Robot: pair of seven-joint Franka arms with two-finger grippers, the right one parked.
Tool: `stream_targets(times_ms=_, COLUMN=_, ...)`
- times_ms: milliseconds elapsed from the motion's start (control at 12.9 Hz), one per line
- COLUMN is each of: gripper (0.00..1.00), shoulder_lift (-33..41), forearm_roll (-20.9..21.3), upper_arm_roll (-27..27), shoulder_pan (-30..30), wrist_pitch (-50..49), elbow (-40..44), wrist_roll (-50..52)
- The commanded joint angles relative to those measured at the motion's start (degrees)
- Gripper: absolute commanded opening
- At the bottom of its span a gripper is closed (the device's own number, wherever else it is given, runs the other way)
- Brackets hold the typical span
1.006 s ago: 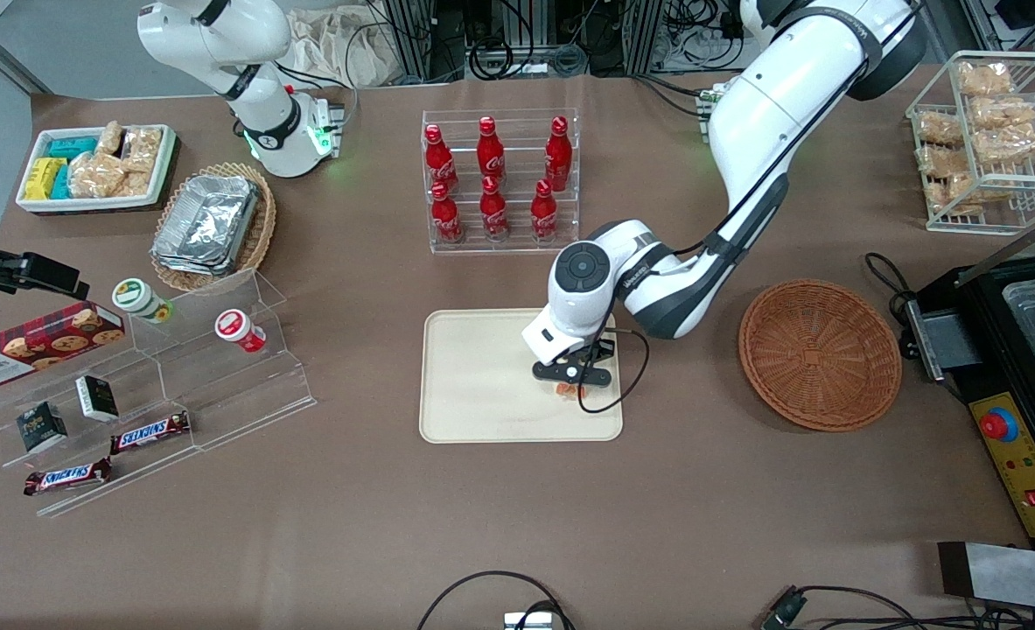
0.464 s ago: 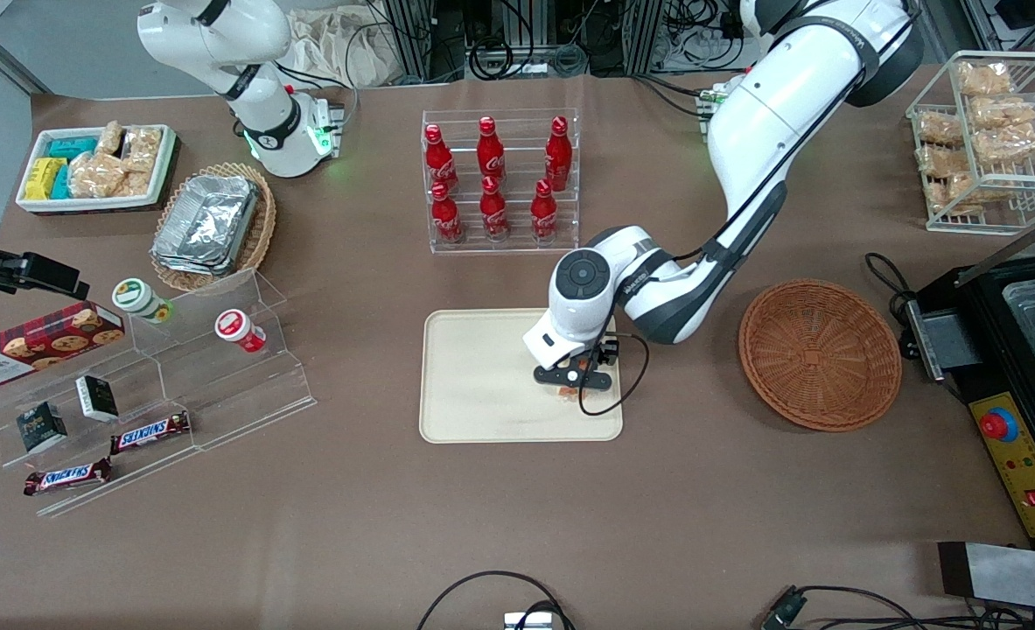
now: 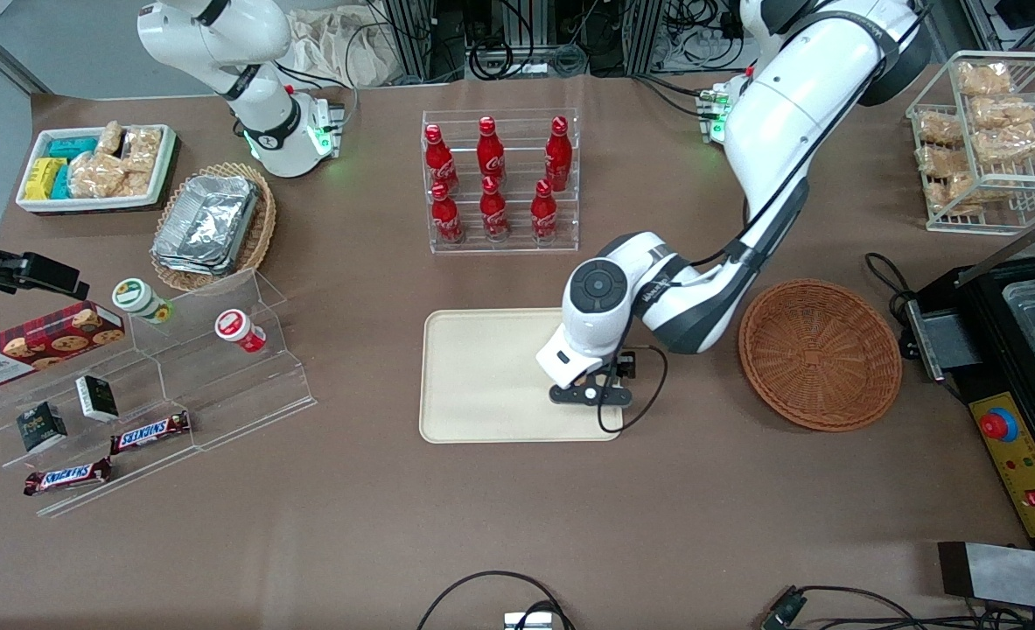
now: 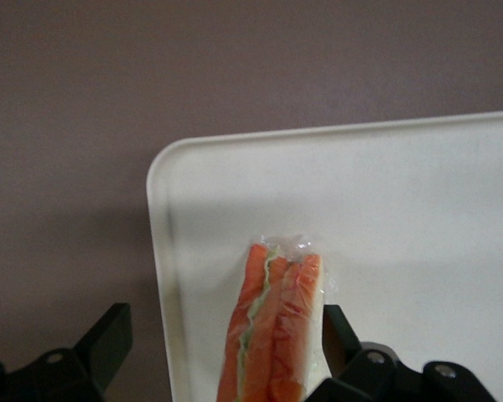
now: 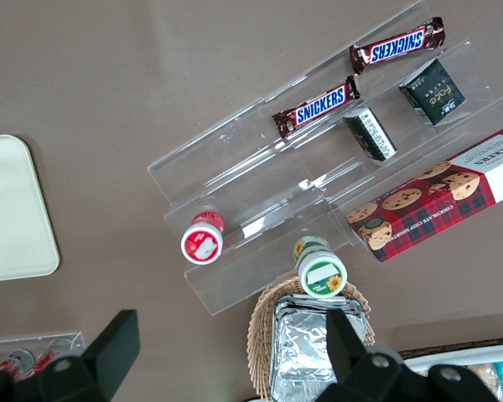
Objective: Place sandwich from basket to tray
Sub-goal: 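Open the left gripper to release the sandwich on the tray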
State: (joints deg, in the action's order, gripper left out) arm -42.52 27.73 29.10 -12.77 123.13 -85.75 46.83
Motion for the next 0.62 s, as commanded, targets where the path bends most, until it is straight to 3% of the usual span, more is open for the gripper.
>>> stream_targets(times_ms=0, gripper=1.00, shoulder_lift=2.79, forearm_roll=-1.88, upper_arm_roll=0.17, shoulder_pan=-0.06, wrist_pitch=-5.08, elbow=4.96, wrist_roll=1.51)
stream_targets(times_ms=232, gripper=1.00, shoulder_lift=8.05, forearm_roll=-6.36, upper_arm_roll=0.43, shoulder_pan=4.40, wrist_pitch=-16.13, elbow=10.42, wrist_roll=0.89)
stream_targets(times_ms=542, gripper=1.00, shoulder_lift=12.10, forearm_roll=-6.73, upper_arm_roll=0.17, shoulder_pan=7.14, wrist_pitch=-17.13, elbow=10.52, wrist_roll=0.81)
